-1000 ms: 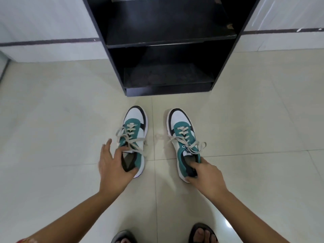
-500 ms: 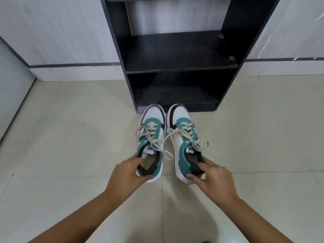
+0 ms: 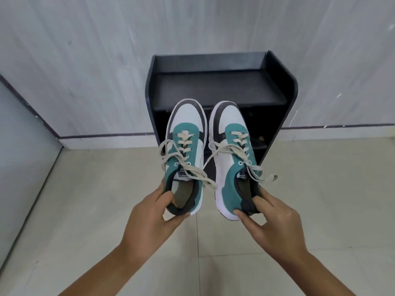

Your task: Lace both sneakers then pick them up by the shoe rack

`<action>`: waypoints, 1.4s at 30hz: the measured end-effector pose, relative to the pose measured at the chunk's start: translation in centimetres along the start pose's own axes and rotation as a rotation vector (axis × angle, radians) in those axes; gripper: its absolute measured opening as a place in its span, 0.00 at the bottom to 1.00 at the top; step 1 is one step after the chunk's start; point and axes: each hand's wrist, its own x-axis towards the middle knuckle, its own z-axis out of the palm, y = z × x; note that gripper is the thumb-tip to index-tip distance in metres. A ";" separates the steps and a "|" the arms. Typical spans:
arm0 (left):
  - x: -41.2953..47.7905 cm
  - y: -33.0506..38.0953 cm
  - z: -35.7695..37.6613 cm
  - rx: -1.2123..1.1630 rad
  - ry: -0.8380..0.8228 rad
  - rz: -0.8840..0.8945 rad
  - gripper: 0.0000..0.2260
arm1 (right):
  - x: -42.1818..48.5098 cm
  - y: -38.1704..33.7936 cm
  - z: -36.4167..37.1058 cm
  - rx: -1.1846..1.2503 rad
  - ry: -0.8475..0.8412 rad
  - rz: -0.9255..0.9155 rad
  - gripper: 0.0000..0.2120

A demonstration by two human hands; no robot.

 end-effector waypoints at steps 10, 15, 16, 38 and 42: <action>13.6 3.5 -7.6 -0.152 -0.097 -0.179 0.14 | 19.0 -4.9 -3.0 -0.033 -0.199 0.103 0.13; 15.7 4.4 -10.0 -0.204 -0.062 -0.239 0.15 | 23.5 -5.7 -3.2 -0.001 -0.306 0.213 0.11; 16.3 4.2 -10.5 -0.210 -0.072 -0.232 0.15 | 24.0 -5.8 -3.4 0.006 -0.327 0.232 0.11; 25.2 2.3 -11.2 -0.086 -0.368 -0.488 0.20 | 27.8 -7.8 -2.8 0.063 -0.525 0.340 0.16; 25.3 4.6 -13.4 -0.135 -0.331 -0.581 0.27 | 28.3 -8.7 -5.7 0.124 -0.469 0.400 0.23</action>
